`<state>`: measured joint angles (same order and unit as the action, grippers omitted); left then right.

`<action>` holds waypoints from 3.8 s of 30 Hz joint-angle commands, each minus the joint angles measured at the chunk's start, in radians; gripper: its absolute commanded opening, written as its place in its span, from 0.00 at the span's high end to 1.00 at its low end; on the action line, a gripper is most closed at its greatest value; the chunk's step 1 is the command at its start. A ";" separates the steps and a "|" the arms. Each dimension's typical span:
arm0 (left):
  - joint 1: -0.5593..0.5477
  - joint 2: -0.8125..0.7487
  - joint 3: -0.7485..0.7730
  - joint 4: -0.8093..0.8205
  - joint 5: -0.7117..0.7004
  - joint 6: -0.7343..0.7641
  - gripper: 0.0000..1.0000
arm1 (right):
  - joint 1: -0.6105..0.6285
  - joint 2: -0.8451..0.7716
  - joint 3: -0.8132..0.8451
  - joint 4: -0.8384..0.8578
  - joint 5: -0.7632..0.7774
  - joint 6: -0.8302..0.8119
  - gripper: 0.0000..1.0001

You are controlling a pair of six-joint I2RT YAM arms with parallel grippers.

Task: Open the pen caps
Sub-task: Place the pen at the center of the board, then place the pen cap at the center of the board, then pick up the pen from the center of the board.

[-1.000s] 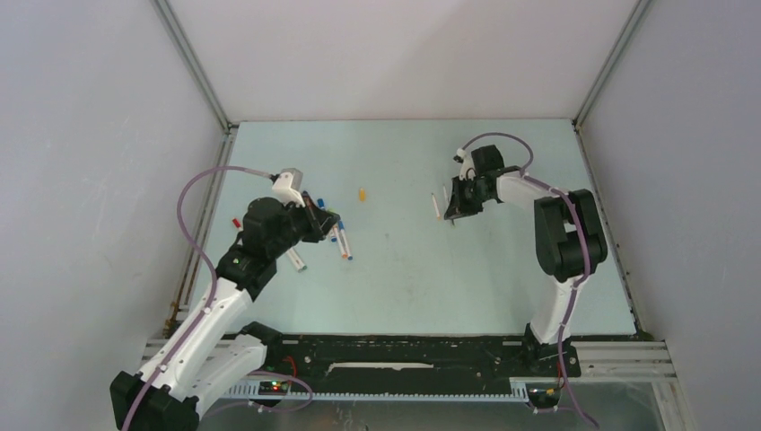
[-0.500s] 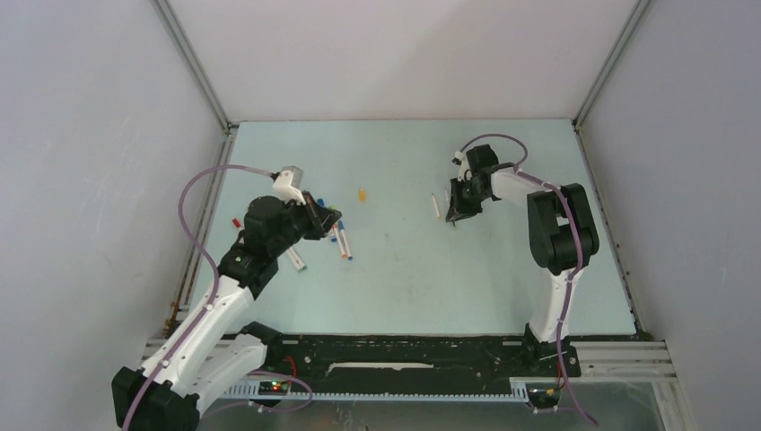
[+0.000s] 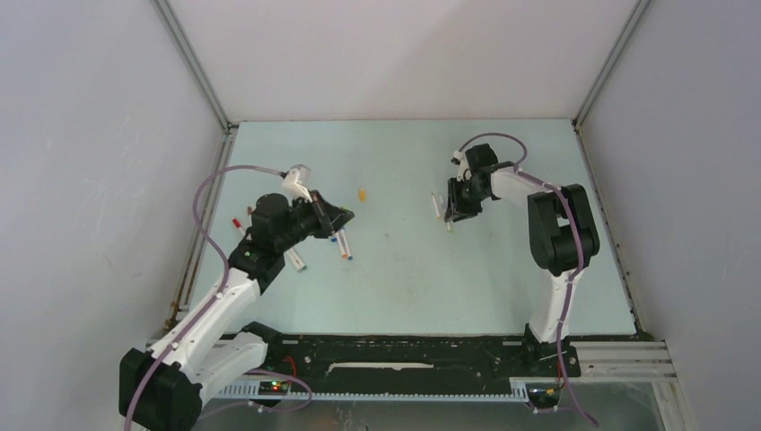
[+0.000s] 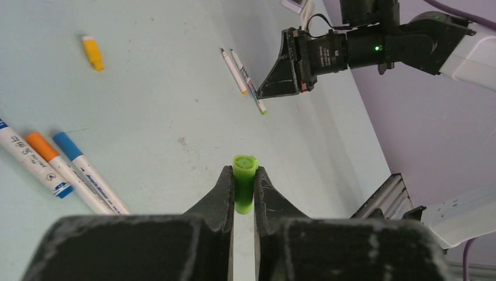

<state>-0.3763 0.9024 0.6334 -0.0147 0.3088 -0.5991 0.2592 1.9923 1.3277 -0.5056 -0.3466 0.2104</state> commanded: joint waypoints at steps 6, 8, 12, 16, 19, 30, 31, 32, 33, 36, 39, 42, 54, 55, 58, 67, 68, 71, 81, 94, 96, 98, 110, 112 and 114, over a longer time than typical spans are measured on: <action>0.004 0.178 0.073 0.007 0.035 -0.051 0.92 | -0.002 -0.218 0.007 -0.072 -0.112 -0.181 0.65; 0.002 0.238 0.109 -0.039 0.020 -0.047 0.92 | -0.009 -0.274 0.008 -0.123 -0.193 -0.315 0.64; -0.017 0.370 0.207 -0.121 -0.035 -0.007 0.93 | -0.056 -0.366 -0.003 -0.210 -0.372 -0.456 0.63; -0.042 0.531 0.356 -0.215 -0.125 0.052 0.92 | -0.113 -0.449 -0.061 -0.210 -0.512 -0.506 0.62; -0.053 0.658 0.480 -0.287 -0.187 0.080 0.92 | -0.153 -0.471 -0.080 -0.201 -0.553 -0.508 0.62; -0.058 1.062 0.934 -0.543 -0.296 0.133 0.89 | -0.194 -0.464 -0.081 -0.223 -0.599 -0.526 0.62; -0.058 1.083 0.958 -0.553 -0.294 0.136 0.88 | -0.195 -0.463 -0.081 -0.223 -0.600 -0.526 0.62; -0.058 1.107 0.978 -0.560 -0.292 0.139 0.88 | -0.196 -0.460 -0.081 -0.224 -0.600 -0.526 0.62; -0.059 1.123 0.997 -0.567 -0.293 0.141 0.88 | -0.196 -0.459 -0.081 -0.225 -0.601 -0.528 0.62; -0.058 1.170 1.050 -0.592 -0.301 0.150 0.87 | -0.198 -0.457 -0.081 -0.225 -0.603 -0.528 0.61; -0.059 1.211 1.102 -0.615 -0.302 0.157 0.86 | -0.198 -0.456 -0.081 -0.226 -0.604 -0.529 0.61; -0.058 1.240 1.132 -0.629 -0.303 0.160 0.85 | -0.198 -0.453 -0.081 -0.225 -0.604 -0.529 0.61; -0.058 1.343 1.255 -0.698 -0.305 0.178 0.76 | -0.200 -0.446 -0.081 -0.226 -0.609 -0.532 0.61; -0.058 1.345 1.257 -0.700 -0.306 0.177 0.76 | -0.201 -0.446 -0.081 -0.227 -0.610 -0.532 0.61; -0.058 1.349 1.259 -0.705 -0.306 0.177 0.74 | -0.204 -0.446 -0.081 -0.228 -0.614 -0.533 0.61; -0.058 1.318 1.255 -0.707 -0.295 0.183 0.71 | -0.213 -0.450 -0.081 -0.232 -0.625 -0.532 0.61; -0.059 1.301 1.248 -0.703 -0.292 0.185 0.71 | -0.213 -0.450 -0.081 -0.232 -0.627 -0.533 0.61; -0.061 1.239 1.218 -0.683 -0.281 0.190 0.71 | -0.216 -0.451 -0.081 -0.234 -0.631 -0.534 0.61; -0.061 0.861 0.822 -0.428 -0.246 0.222 0.71 | -0.228 -0.458 -0.082 -0.248 -0.654 -0.551 0.61; -0.052 0.285 0.223 -0.193 -0.444 0.159 0.61 | -0.238 -0.463 -0.082 -0.267 -0.685 -0.578 0.61; -0.044 0.244 0.179 -0.189 -0.461 0.145 0.59 | -0.240 -0.462 -0.082 -0.267 -0.685 -0.579 0.61; -0.038 0.224 0.143 -0.189 -0.506 0.130 0.56 | -0.241 -0.461 -0.082 -0.268 -0.687 -0.579 0.61; 0.108 0.386 0.188 -0.240 -0.439 0.027 0.38 | -0.244 -0.463 -0.090 -0.259 -0.691 -0.577 0.61; 0.117 0.448 0.229 -0.275 -0.442 0.012 0.44 | -0.245 -0.463 -0.090 -0.259 -0.692 -0.577 0.61; 0.122 0.519 0.284 -0.327 -0.446 0.005 0.48 | -0.244 -0.462 -0.090 -0.259 -0.693 -0.577 0.61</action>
<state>-0.2684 1.3312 0.7940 -0.2802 -0.1501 -0.5591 0.0208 1.5417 1.2385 -0.7696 -1.0172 -0.3523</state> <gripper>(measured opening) 0.552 0.390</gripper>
